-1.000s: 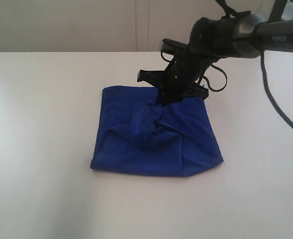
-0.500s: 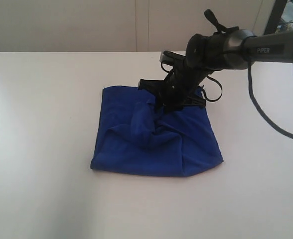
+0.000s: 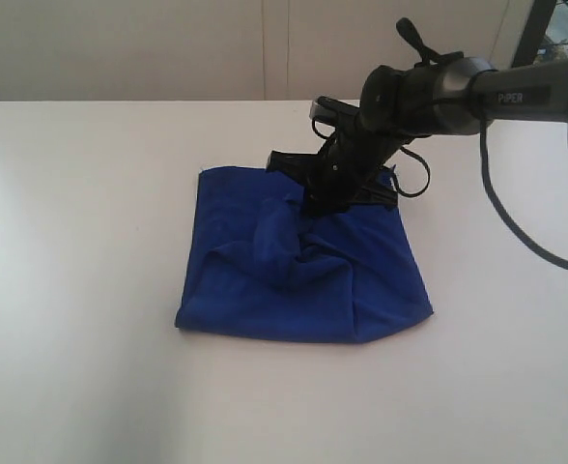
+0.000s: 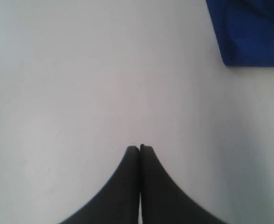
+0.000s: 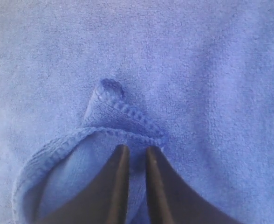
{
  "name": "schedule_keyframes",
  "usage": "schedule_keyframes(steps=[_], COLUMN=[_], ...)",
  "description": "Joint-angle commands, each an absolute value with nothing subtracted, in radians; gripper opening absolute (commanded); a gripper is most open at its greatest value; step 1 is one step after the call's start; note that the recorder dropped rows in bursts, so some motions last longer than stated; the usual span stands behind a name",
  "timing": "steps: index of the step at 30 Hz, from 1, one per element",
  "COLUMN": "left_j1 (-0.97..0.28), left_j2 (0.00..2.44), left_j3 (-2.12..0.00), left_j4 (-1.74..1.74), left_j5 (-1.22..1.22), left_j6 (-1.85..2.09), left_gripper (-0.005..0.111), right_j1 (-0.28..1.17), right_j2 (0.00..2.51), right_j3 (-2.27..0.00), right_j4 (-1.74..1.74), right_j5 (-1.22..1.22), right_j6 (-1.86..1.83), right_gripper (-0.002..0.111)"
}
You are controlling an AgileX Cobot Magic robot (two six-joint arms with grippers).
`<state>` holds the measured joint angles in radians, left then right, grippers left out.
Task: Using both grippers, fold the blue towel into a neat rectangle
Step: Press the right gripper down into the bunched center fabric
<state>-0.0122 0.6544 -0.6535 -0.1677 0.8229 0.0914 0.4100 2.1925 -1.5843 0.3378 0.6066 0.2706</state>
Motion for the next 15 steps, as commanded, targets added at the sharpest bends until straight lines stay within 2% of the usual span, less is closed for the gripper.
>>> schedule_keyframes(steps=[1, 7, 15], left_j1=[-0.012, -0.012, -0.012], left_j2=[0.647, 0.647, 0.647], left_j3=[-0.65, -0.65, -0.65], left_j4=[-0.173, -0.173, -0.173], left_j5=[0.83, 0.83, 0.83], left_j6=[0.088, 0.088, 0.088], left_gripper=[0.0, 0.0, 0.0], right_j1=[0.407, 0.407, 0.407], right_j2=[2.192, 2.189, 2.213], right_j3=[-1.58, -1.584, -1.584], right_j4=[0.343, 0.335, 0.338], right_j5=[0.595, 0.598, 0.593], right_j6=[0.263, 0.263, 0.267], right_gripper=[0.014, 0.029, 0.029])
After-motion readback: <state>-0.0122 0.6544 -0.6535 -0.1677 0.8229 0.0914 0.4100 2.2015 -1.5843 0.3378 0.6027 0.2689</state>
